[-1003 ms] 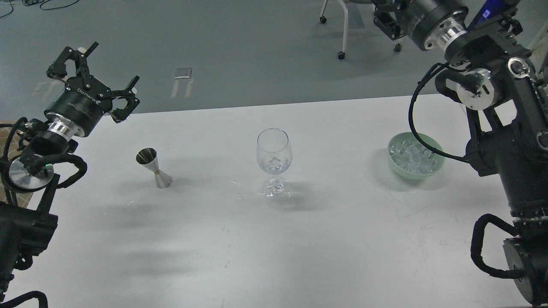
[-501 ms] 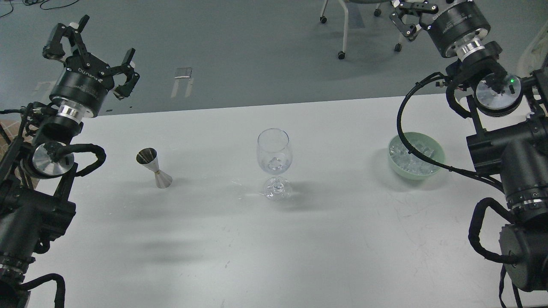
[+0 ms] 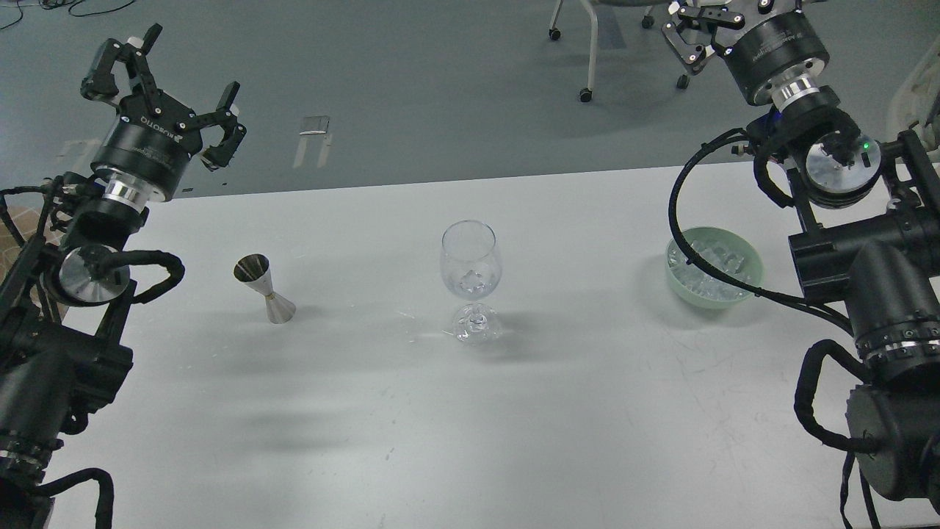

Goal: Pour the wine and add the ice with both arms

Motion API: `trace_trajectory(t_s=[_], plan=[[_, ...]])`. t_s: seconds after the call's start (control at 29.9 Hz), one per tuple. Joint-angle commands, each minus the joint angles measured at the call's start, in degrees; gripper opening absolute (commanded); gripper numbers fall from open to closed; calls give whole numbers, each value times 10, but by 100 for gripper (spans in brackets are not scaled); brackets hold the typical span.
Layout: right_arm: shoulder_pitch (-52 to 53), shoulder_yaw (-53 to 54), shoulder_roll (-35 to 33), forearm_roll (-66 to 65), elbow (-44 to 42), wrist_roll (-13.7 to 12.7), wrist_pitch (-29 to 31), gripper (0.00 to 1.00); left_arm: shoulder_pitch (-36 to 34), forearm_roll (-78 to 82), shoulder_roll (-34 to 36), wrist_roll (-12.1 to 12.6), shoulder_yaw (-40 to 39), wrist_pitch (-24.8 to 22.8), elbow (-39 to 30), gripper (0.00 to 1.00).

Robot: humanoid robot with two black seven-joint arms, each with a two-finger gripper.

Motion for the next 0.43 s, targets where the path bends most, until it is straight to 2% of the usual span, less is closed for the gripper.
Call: trace_trajectory(t_s=[0.0, 0.4], plan=[[3, 0, 0, 1, 7, 4, 6, 100, -11, 0, 0, -2, -1, -1, 27, 98], [10, 0, 10, 1, 9, 5, 7, 100, -19, 0, -2, -1, 2, -1, 40, 98]])
